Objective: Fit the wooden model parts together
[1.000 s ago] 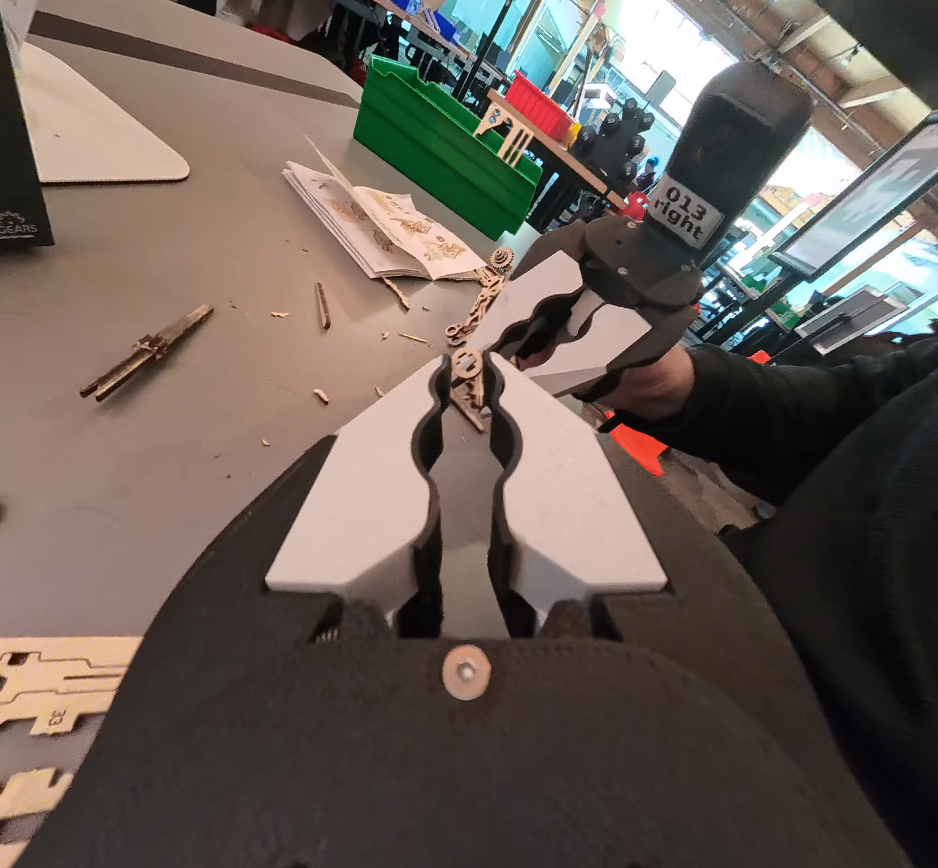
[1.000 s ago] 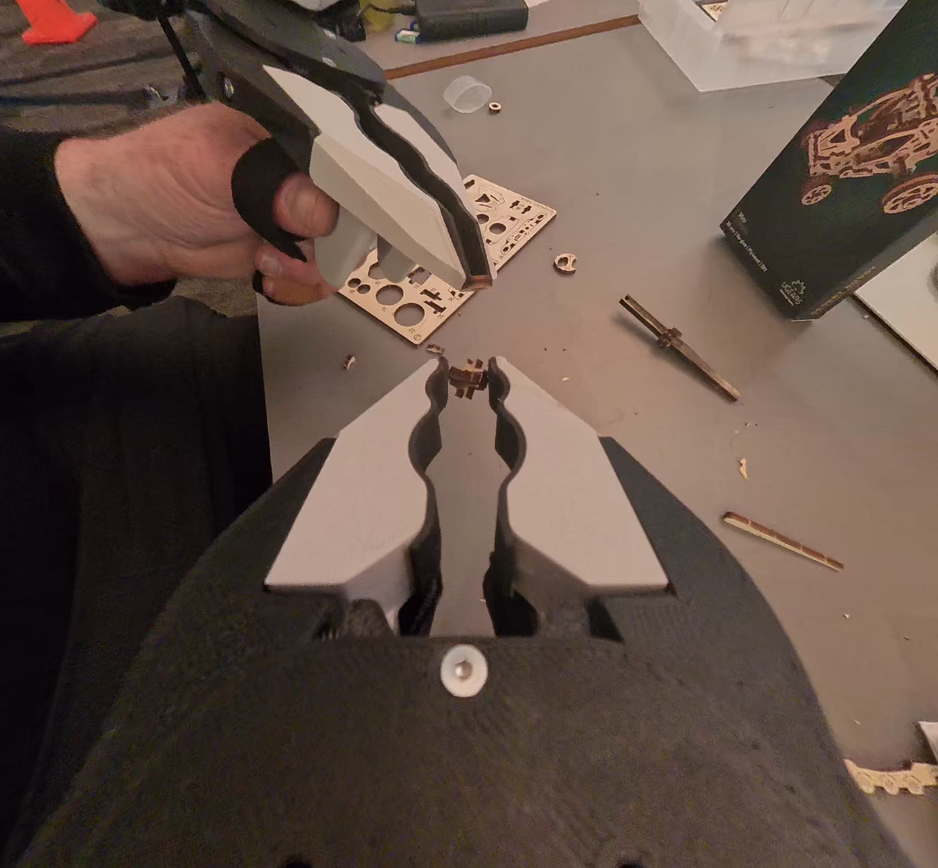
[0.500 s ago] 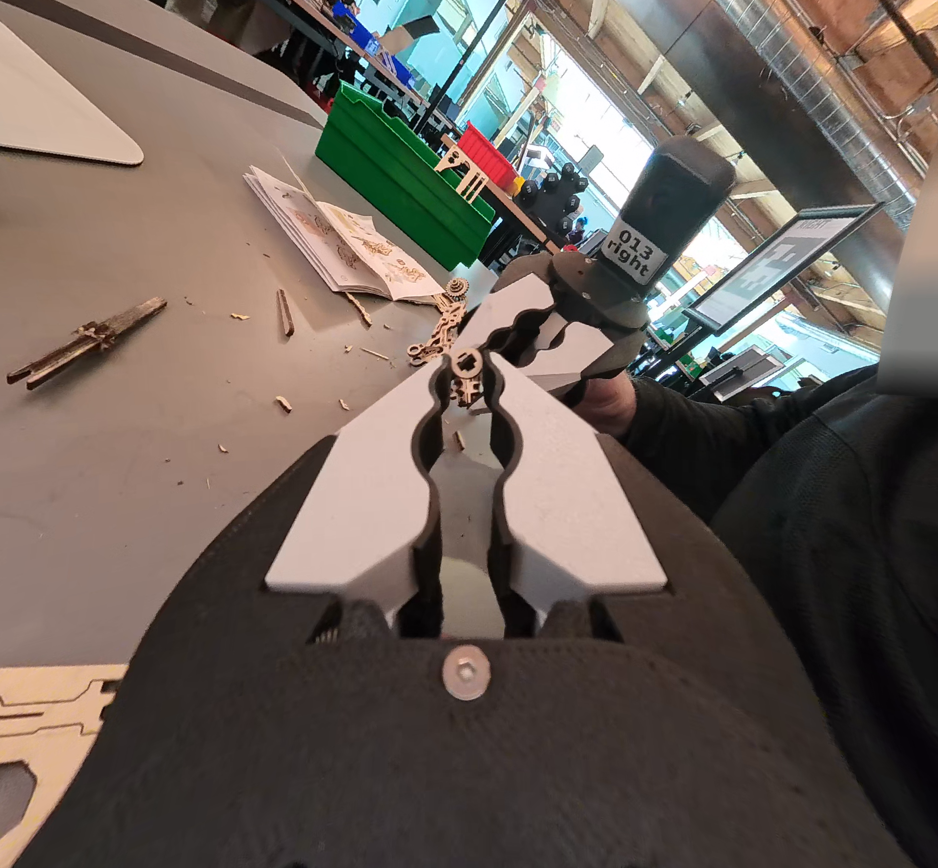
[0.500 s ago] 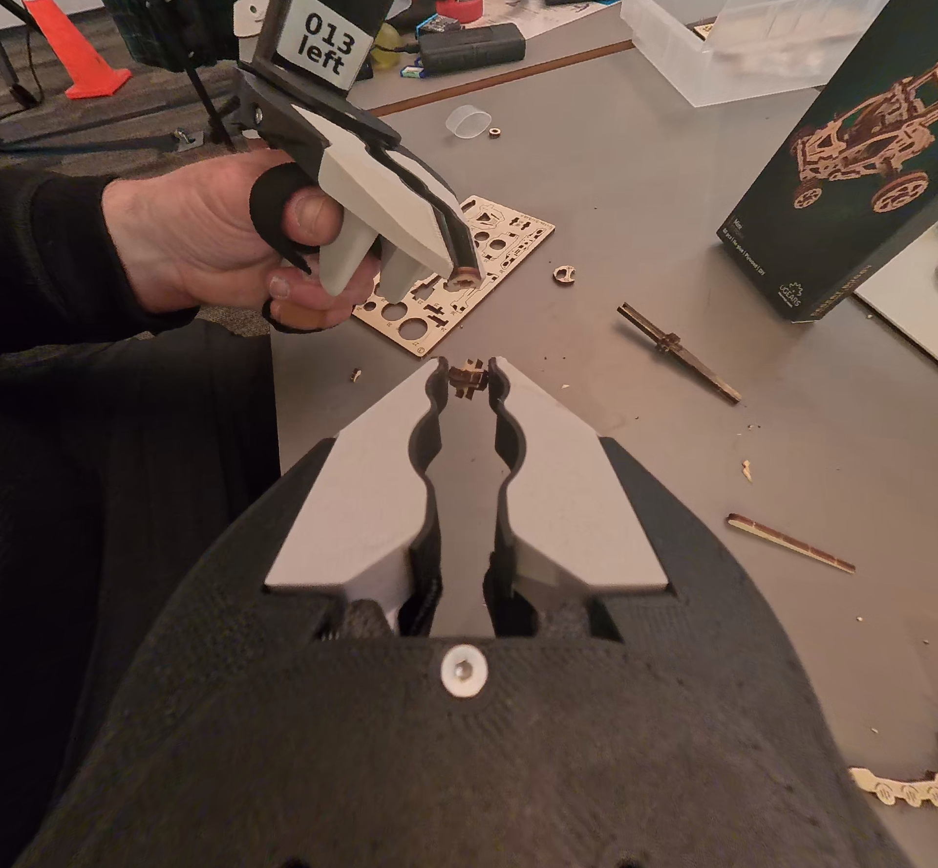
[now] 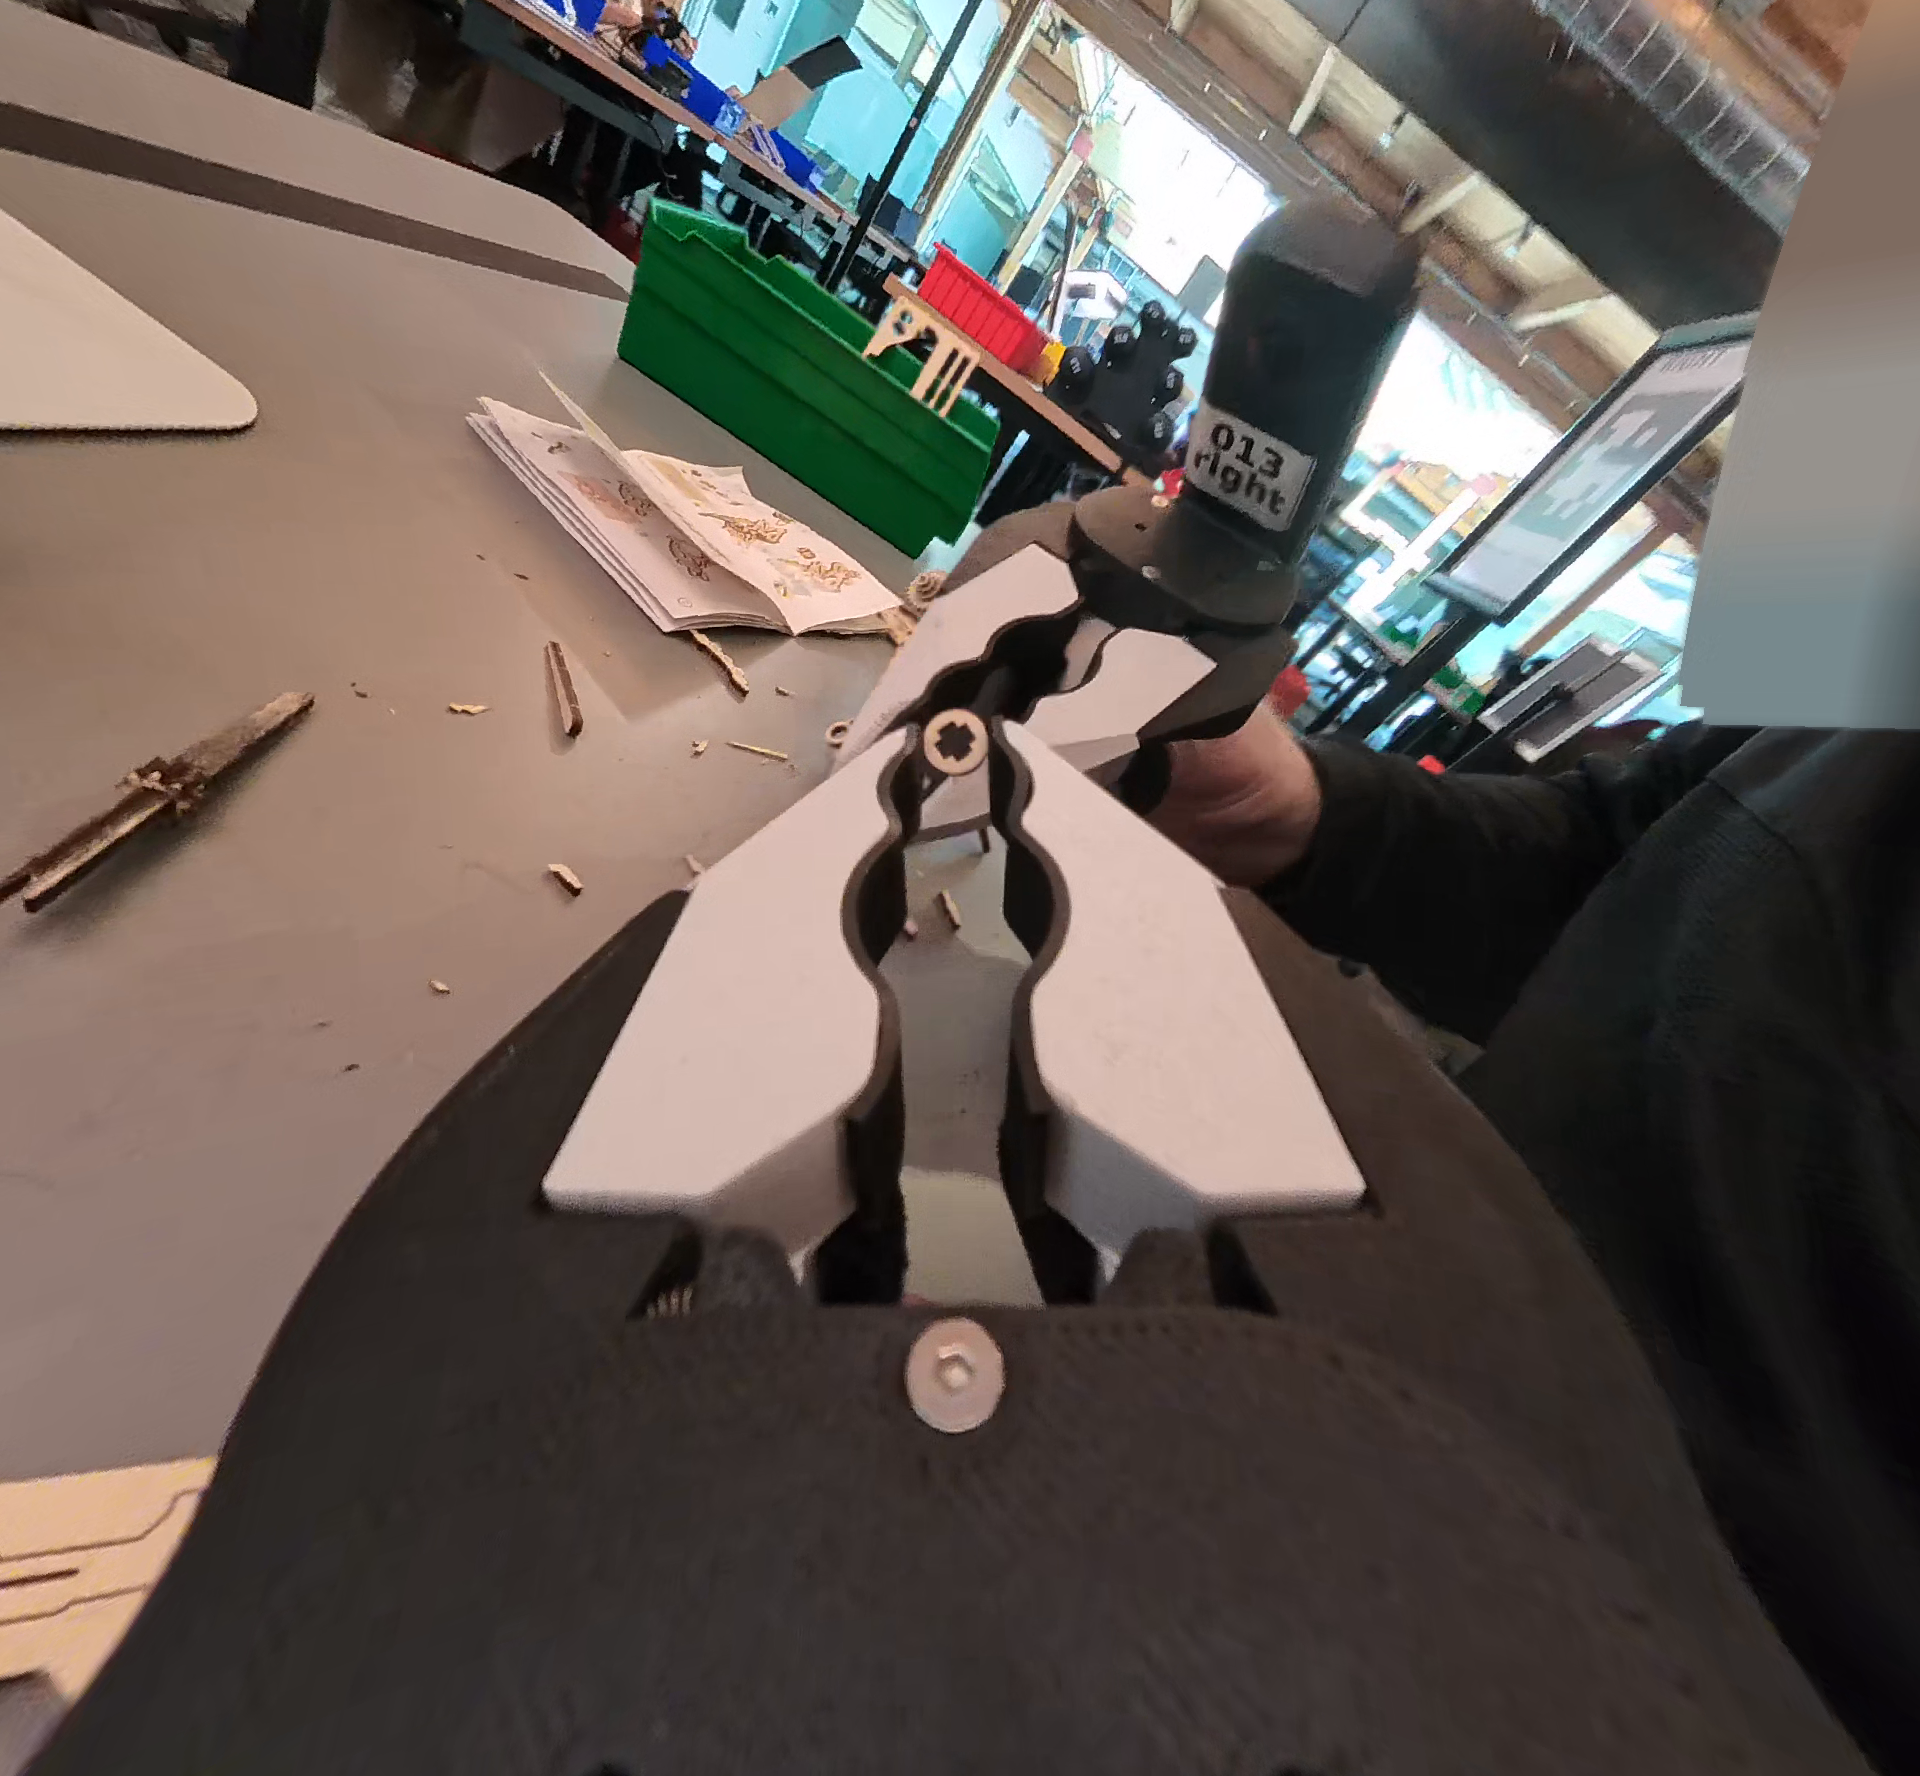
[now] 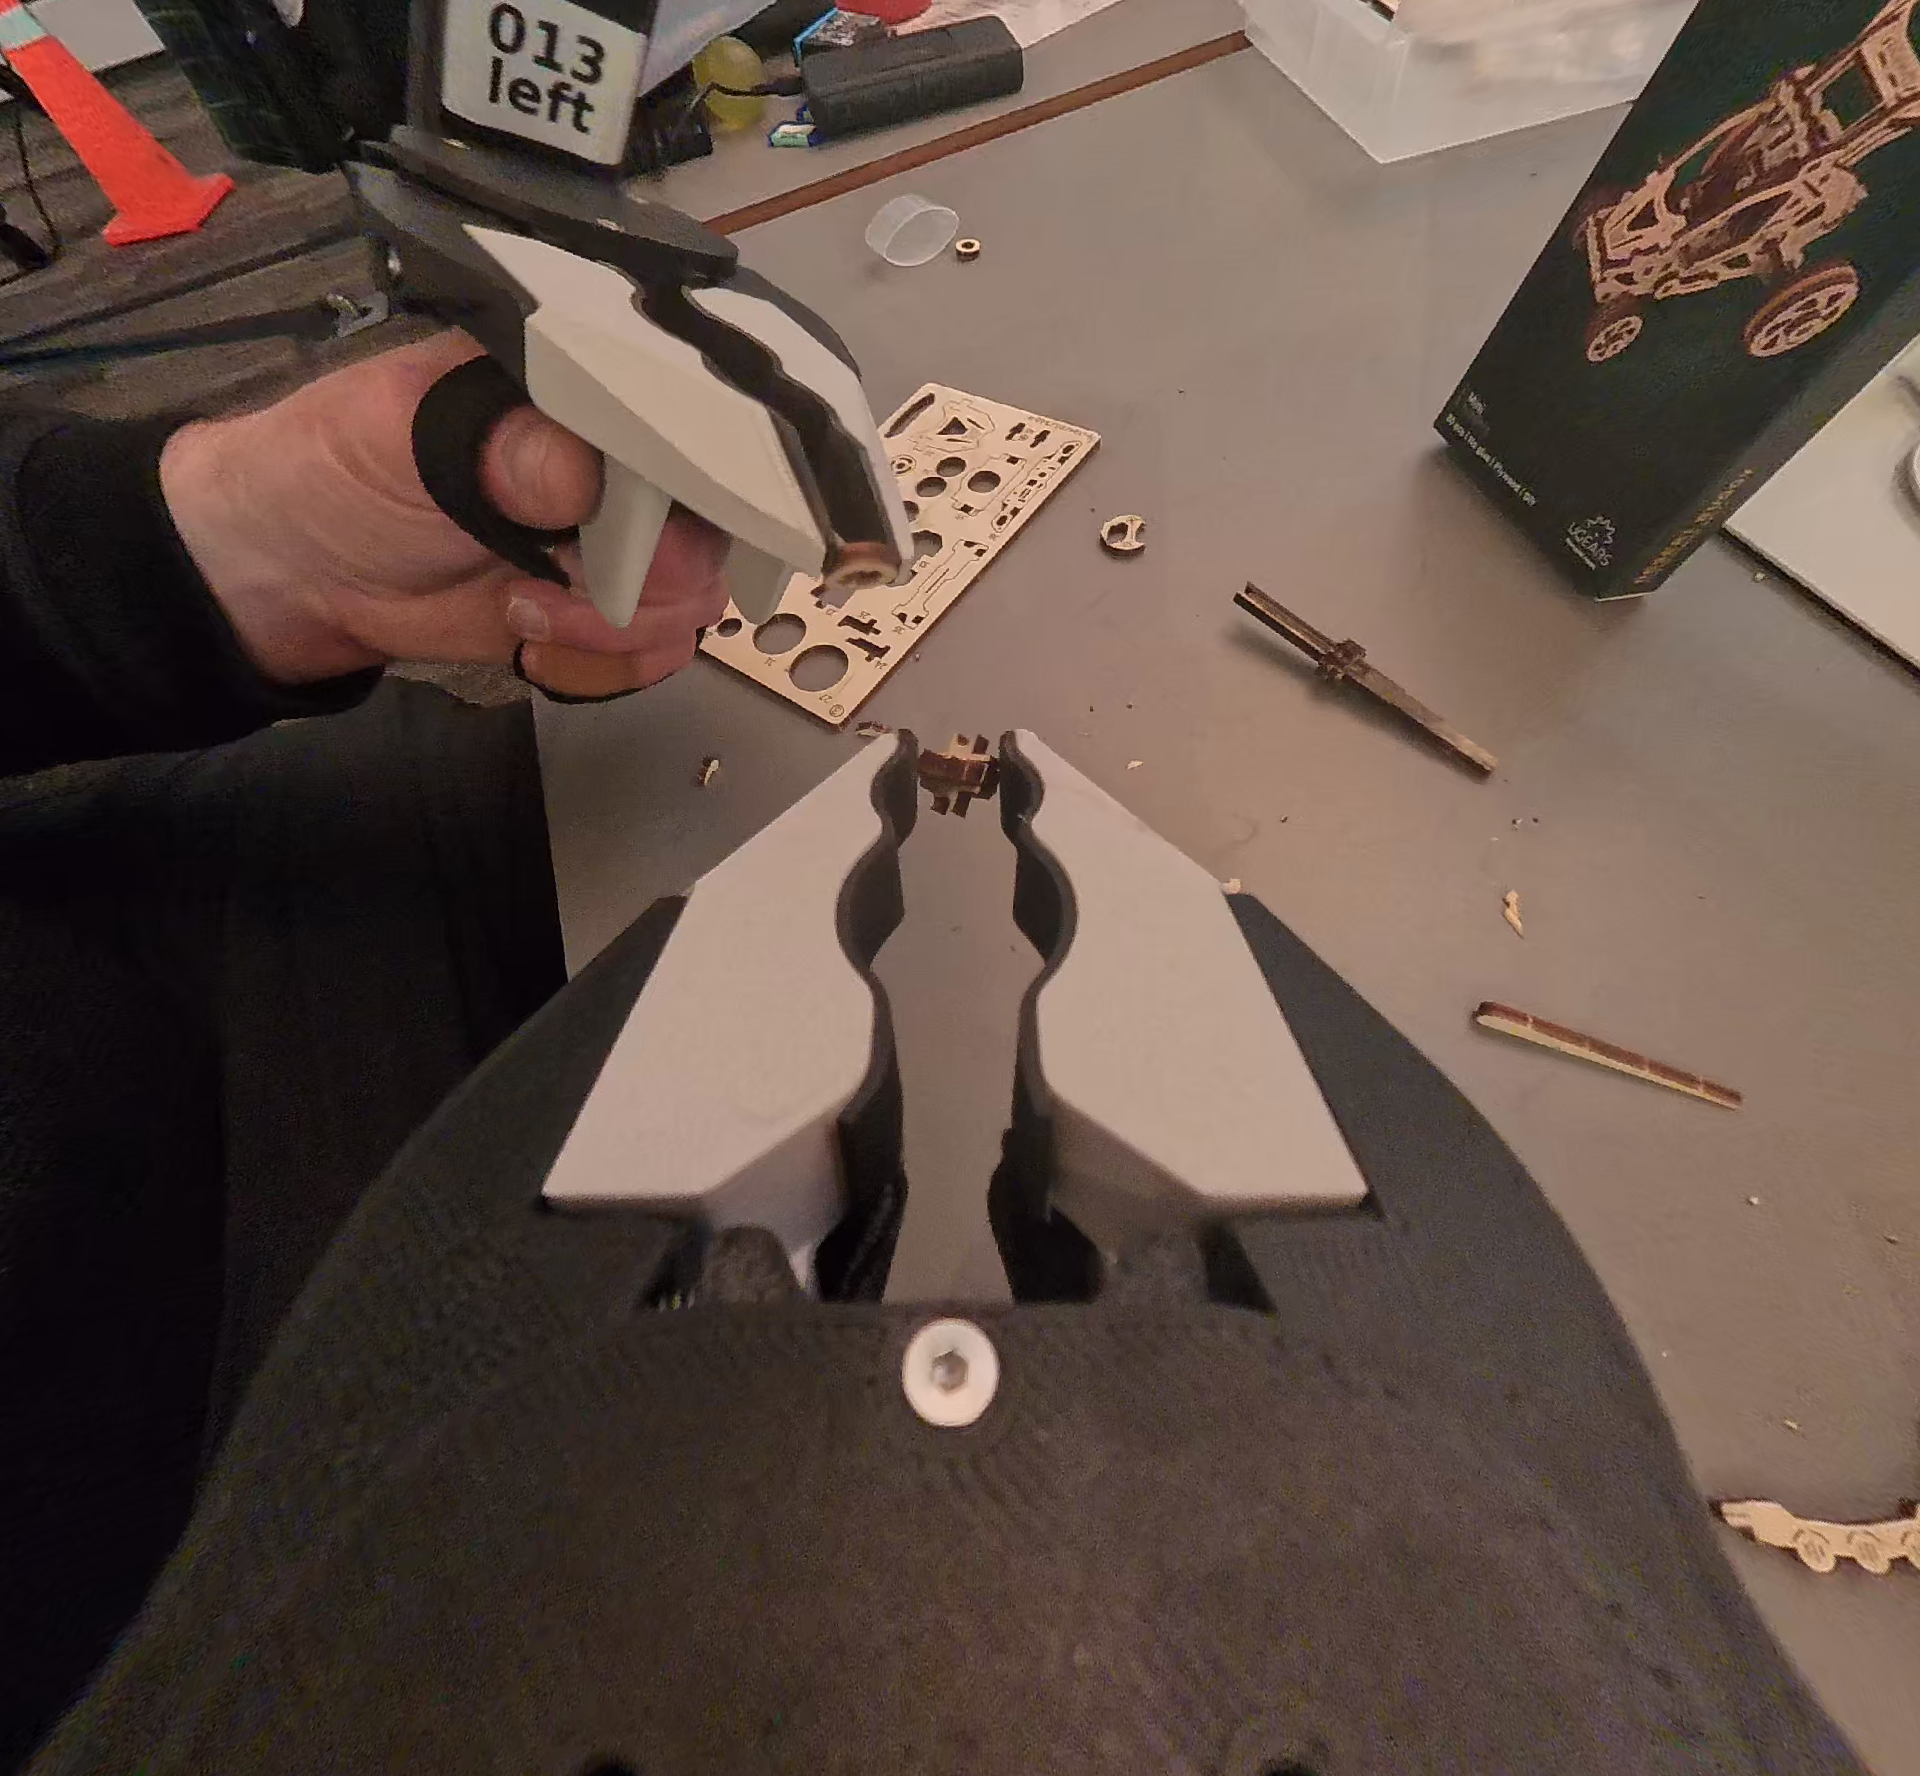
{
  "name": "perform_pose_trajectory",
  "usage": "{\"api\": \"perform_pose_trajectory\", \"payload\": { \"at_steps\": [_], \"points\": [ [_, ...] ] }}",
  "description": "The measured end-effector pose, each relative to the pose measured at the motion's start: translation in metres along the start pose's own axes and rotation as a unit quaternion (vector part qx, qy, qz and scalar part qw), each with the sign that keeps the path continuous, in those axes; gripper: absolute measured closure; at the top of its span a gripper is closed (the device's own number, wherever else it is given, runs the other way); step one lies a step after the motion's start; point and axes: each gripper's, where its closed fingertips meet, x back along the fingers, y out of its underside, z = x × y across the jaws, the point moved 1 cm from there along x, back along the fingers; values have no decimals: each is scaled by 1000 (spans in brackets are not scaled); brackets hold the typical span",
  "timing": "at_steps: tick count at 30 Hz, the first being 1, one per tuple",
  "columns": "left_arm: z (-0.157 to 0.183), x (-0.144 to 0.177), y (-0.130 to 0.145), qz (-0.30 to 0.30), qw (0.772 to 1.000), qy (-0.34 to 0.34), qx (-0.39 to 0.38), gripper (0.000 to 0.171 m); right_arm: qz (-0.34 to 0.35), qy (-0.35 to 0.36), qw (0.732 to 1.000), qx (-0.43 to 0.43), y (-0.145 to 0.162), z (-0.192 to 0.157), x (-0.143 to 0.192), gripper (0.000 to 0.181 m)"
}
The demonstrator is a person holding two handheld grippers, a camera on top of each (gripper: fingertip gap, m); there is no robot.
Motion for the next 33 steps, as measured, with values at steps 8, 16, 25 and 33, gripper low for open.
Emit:
{"api": "perform_pose_trajectory", "payload": {
  "at_steps": [8, 16, 25, 33],
  "points": [
    [-15, 4, 17, -54, 995, -65, -59, 162, -36, -15, 999, -5, 17, -3, -8, 169],
    [-29, 15, 38, -85, 990, -93, -57, 162, -203, -4, 975, 85, 74, -14, -35, 167],
    [-29, 18, 44, -101, 989, -92, -62, 162, -252, -21, 963, 91, 83, -20, -27, 151],
    [-26, 18, 50, -124, 986, -90, -69, 162, -249, -37, 963, 95, 83, -20, -21, 160]
  ]
}}
